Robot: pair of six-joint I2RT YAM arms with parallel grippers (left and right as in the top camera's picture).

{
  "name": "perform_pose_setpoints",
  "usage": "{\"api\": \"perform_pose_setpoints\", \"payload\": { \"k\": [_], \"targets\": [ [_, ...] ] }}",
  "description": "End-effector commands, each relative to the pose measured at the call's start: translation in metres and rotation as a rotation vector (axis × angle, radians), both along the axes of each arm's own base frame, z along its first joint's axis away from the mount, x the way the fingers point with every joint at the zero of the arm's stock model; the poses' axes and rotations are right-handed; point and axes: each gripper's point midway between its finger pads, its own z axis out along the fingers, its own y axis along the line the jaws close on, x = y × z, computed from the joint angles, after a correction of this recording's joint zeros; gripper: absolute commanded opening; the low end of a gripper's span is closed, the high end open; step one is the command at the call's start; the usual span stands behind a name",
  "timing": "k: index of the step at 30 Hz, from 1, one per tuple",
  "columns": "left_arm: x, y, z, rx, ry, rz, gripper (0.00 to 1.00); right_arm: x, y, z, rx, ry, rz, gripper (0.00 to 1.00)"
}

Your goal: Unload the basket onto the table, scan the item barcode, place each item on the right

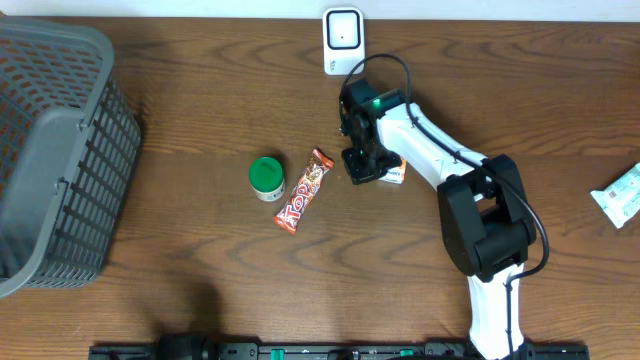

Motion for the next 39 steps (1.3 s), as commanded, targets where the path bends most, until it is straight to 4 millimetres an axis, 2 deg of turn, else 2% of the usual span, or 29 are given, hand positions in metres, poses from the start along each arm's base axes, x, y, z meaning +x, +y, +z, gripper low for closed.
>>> {"api": "perform_pose_setpoints", "payload": {
  "k": [1, 4, 12, 19, 22, 24, 28, 29, 31, 34, 39],
  "targets": [
    [-0.013, 0.0, -0.014, -0.004, 0.062, 0.01, 0.86, 0.009, -0.038, -0.002, -0.216, -0.069, -0.099, 0.01],
    [-0.013, 0.0, -0.014, -0.004, 0.062, 0.01, 0.86, 0.005, -0.06, 0.003, -0.322, -0.081, -0.172, 0.01],
    [-0.013, 0.0, -0.014, -0.004, 0.062, 0.01, 0.86, -0.006, -0.101, 0.022, -0.557, -0.115, -0.275, 0.01],
    [-0.013, 0.0, -0.014, -0.004, 0.062, 0.01, 0.86, -0.006, -0.125, 0.04, -0.705, -0.183, -0.299, 0.01],
    [-0.013, 0.0, -0.014, -0.004, 0.062, 0.009, 0.86, -0.013, -0.118, 0.038, -0.661, -0.137, -0.306, 0.01],
    [-0.013, 0.0, -0.014, -0.004, 0.062, 0.01, 0.86, -0.021, -0.106, 0.033, -0.584, -0.082, -0.313, 0.01],
    [-0.013, 0.0, -0.014, -0.004, 0.062, 0.01, 0.86, -0.036, -0.058, 0.015, -0.309, 0.071, -0.315, 0.01],
    [-0.013, 0.0, -0.014, -0.004, 0.062, 0.01, 0.86, -0.034, -0.044, 0.011, -0.228, 0.089, -0.278, 0.01],
    [-0.013, 0.0, -0.014, -0.004, 0.062, 0.01, 0.86, -0.023, -0.029, 0.005, -0.145, 0.064, -0.235, 0.07],
    [-0.013, 0.0, -0.014, -0.004, 0.062, 0.01, 0.86, -0.011, -0.029, -0.002, -0.14, 0.009, -0.235, 0.11],
    [-0.013, 0.0, -0.014, -0.004, 0.062, 0.009, 0.86, -0.003, -0.045, -0.011, -0.215, -0.063, -0.232, 0.16]
  ]
}}
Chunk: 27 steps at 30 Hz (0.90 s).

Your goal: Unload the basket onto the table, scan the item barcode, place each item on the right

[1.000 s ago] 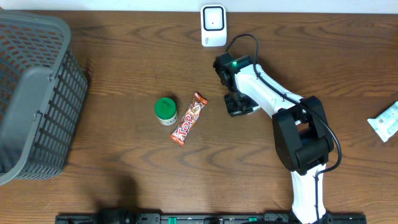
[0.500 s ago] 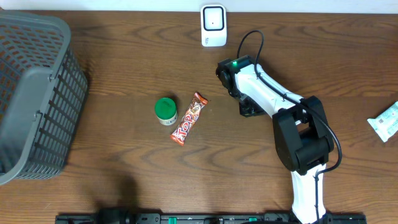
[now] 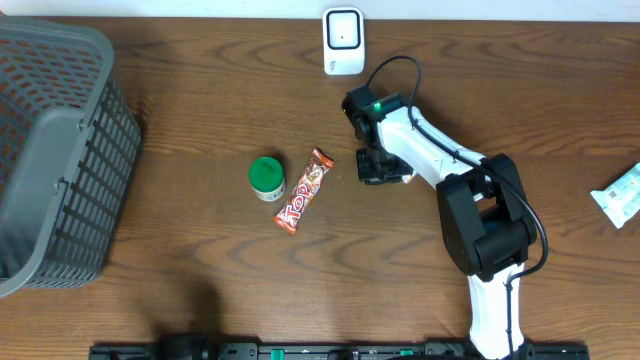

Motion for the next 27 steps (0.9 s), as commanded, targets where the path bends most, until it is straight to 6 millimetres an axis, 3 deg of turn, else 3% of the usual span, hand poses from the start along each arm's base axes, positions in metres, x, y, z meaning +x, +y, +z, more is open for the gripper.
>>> {"api": "perform_pose_setpoints", "payload": {
  "k": [1, 5, 10, 16, 19, 22, 27],
  "targets": [
    [-0.013, 0.0, -0.014, -0.004, 0.063, 0.01, 0.86, -0.002, -0.015, -0.004, -0.068, -0.013, 0.025, 0.16],
    [-0.013, 0.0, -0.014, -0.004, 0.063, 0.01, 0.86, -0.003, -0.039, -0.006, -0.175, -0.026, 0.025, 0.02],
    [-0.012, 0.0, -0.014, -0.004, 0.063, 0.01, 0.86, 0.01, -0.07, 0.003, -0.315, -0.1, -0.024, 0.01],
    [-0.012, 0.0, -0.014, -0.004, 0.063, 0.01, 0.86, 0.007, -0.093, 0.018, -0.418, -0.109, -0.066, 0.01],
    [-0.012, 0.0, -0.014, -0.004, 0.062, 0.01, 0.86, -0.001, -0.088, 0.032, -0.377, -0.09, -0.075, 0.01],
    [-0.013, 0.0, -0.014, -0.004, 0.063, 0.01, 0.86, -0.007, -0.07, 0.05, -0.246, -0.087, -0.099, 0.01],
    [-0.013, 0.0, -0.014, -0.004, 0.063, 0.01, 0.86, 0.01, -0.057, 0.081, -0.101, -0.206, -0.143, 0.01]
  ]
}}
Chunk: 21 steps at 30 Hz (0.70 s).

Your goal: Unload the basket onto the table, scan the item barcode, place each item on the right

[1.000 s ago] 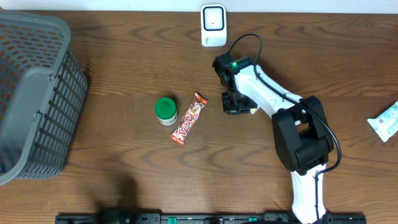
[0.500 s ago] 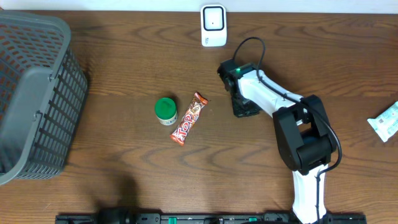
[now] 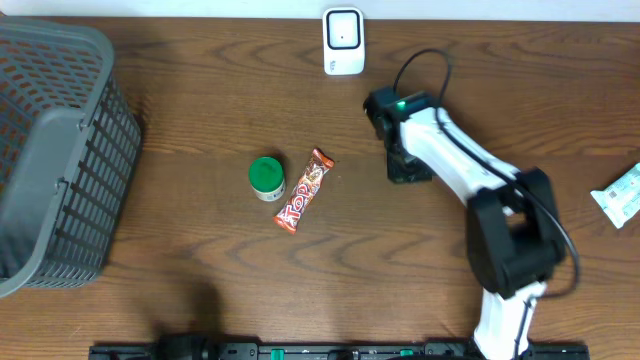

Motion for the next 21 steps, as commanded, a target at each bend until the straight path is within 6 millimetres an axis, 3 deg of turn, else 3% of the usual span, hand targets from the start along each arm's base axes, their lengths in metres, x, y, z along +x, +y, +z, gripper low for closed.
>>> {"api": "perform_pose_setpoints", "payload": {
  "k": [1, 14, 21],
  "targets": [
    [-0.013, 0.0, -0.014, -0.004, 0.063, 0.01, 0.86, 0.016, 0.01, 0.03, 0.115, -0.114, -0.035, 0.01],
    [-0.013, 0.0, -0.014, -0.004, 0.063, 0.01, 0.86, 0.055, 0.026, -0.004, 0.252, -0.164, -0.034, 0.01],
    [-0.013, 0.0, -0.014, -0.004, 0.063, 0.01, 0.86, 0.052, 0.025, -0.025, 0.235, -0.121, -0.047, 0.01]
  ]
}}
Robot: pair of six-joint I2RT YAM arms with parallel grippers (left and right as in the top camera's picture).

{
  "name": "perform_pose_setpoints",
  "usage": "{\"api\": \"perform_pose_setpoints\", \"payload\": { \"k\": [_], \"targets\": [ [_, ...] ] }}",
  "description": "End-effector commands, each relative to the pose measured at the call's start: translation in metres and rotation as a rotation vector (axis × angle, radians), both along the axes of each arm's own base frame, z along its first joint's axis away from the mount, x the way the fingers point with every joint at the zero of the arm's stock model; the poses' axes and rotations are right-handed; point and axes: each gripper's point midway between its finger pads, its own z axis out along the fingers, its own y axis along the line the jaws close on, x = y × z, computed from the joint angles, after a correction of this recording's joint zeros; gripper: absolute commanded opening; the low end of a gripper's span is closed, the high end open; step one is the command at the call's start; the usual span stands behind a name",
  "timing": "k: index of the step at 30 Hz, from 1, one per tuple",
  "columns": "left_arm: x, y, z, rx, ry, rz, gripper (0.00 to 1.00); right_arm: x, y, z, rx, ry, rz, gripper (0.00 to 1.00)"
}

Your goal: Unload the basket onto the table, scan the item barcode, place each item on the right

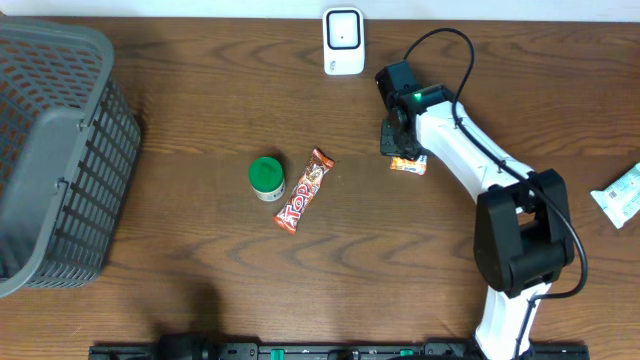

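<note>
Only the overhead view is given. My right gripper (399,150) hangs right of and below the white barcode scanner (342,40), which stands at the table's far edge. A small orange and white packet (408,164) sticks out under the gripper's fingers, and the gripper appears shut on it. The packet is well short of the scanner. No barcode can be made out at this size. The left arm is out of view.
A green-lidded jar (266,177) and a red candy bar (304,189) lie left of the gripper. A grey mesh basket (55,150) fills the left side. A white packet (620,194) lies at the right edge. The arm's black cable (450,40) loops above it.
The right gripper has moved a little toward the far edge and slightly left, nearer the scanner. The orange and white packet now shows below the fingers instead of being hidden under them.
The right gripper was down over the small packet beside the candy bar's top end. It then stood slightly right of that spot, then further right with the packet hidden beneath it. Now it is nearer the scanner with the packet in its fingers. Jar and candy bar never moved.
</note>
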Motion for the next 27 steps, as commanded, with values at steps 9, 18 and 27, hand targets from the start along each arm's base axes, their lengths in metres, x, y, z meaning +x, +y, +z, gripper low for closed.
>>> {"api": "perform_pose_setpoints", "payload": {
  "k": [9, 18, 27],
  "targets": [
    [-0.012, 0.0, -0.014, -0.004, 0.063, 0.01, 0.86, -0.015, 0.002, -0.034, 0.018, 0.119, -0.002, 0.01],
    [-0.012, 0.0, -0.014, -0.004, 0.063, 0.01, 0.86, -0.009, 0.009, -0.005, 0.06, 0.095, 0.054, 0.01],
    [-0.012, 0.0, -0.014, -0.004, 0.064, 0.01, 0.86, 0.01, 0.002, 0.03, 0.033, -0.025, 0.041, 0.01]
  ]
}}
